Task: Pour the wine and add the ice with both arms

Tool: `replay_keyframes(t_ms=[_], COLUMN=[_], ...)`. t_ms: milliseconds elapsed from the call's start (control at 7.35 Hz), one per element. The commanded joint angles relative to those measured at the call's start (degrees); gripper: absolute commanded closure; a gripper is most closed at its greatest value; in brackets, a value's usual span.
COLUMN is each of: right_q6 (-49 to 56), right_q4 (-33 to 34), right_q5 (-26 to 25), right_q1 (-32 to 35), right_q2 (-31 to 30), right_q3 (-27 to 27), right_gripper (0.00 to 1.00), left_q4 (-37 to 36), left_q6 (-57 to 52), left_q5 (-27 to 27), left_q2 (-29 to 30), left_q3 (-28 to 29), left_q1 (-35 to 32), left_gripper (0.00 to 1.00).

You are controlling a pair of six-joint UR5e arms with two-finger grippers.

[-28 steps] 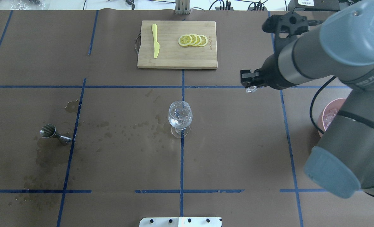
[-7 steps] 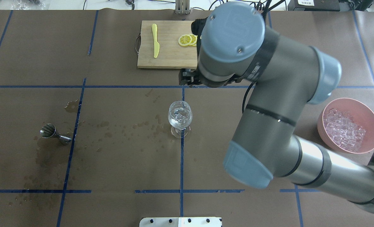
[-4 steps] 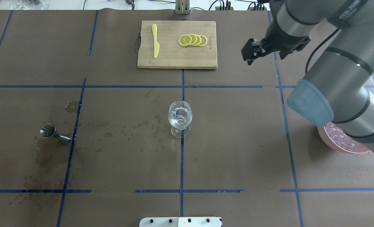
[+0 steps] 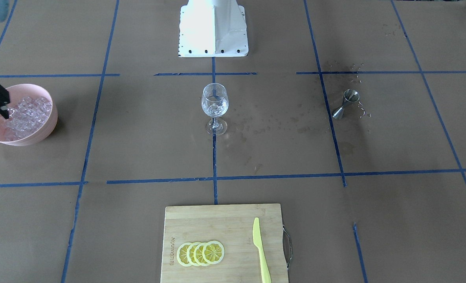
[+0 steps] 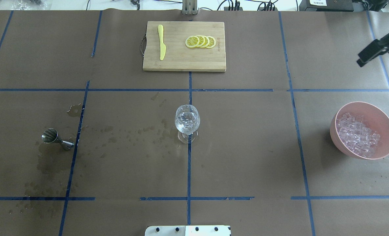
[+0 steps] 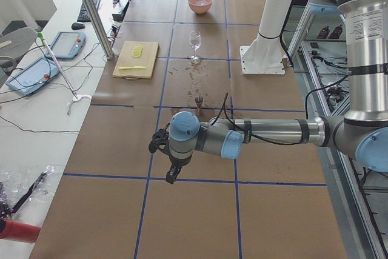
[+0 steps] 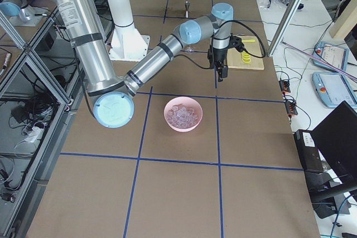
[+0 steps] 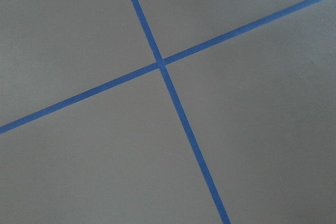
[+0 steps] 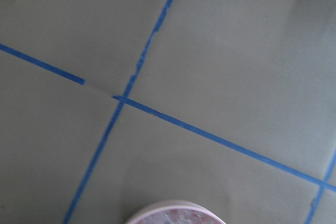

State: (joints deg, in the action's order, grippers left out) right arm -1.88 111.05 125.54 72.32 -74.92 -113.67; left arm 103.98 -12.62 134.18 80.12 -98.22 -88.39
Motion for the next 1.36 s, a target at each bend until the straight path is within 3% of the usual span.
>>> replay_keyframes(t_ms=[0,408,816,1224], right_q6=[6.8,6.01,5.93,4.18], right_q4=[-0.4,-10.48,-11.47,-15.48], right_q5=[0.23,1.19,3.21,5.24], right_q1=[7.73,13.1,13.29,13.29], right_q2=[-11.34,-23.14,-25.36,-26.06], right_q3=[0.2,3.61,7.13,8.45], right_gripper=[0.0,0.0,0.0,0.0], left_q4=[0.0,0.0,-0.09,-10.17], left_q6=[0.05,0.05,0.05,-0.04], left_q5=[-0.05,-0.05,-0.14,0.3], left_q2=[-0.05,0.04,-0.23,-0.14], left_q3=[-0.12,-0.21,-0.39,-2.13], left_q1=[-0.03,-0.03,-0.2,-0.82], left_gripper=[0.0,0.0,0.0,0.0])
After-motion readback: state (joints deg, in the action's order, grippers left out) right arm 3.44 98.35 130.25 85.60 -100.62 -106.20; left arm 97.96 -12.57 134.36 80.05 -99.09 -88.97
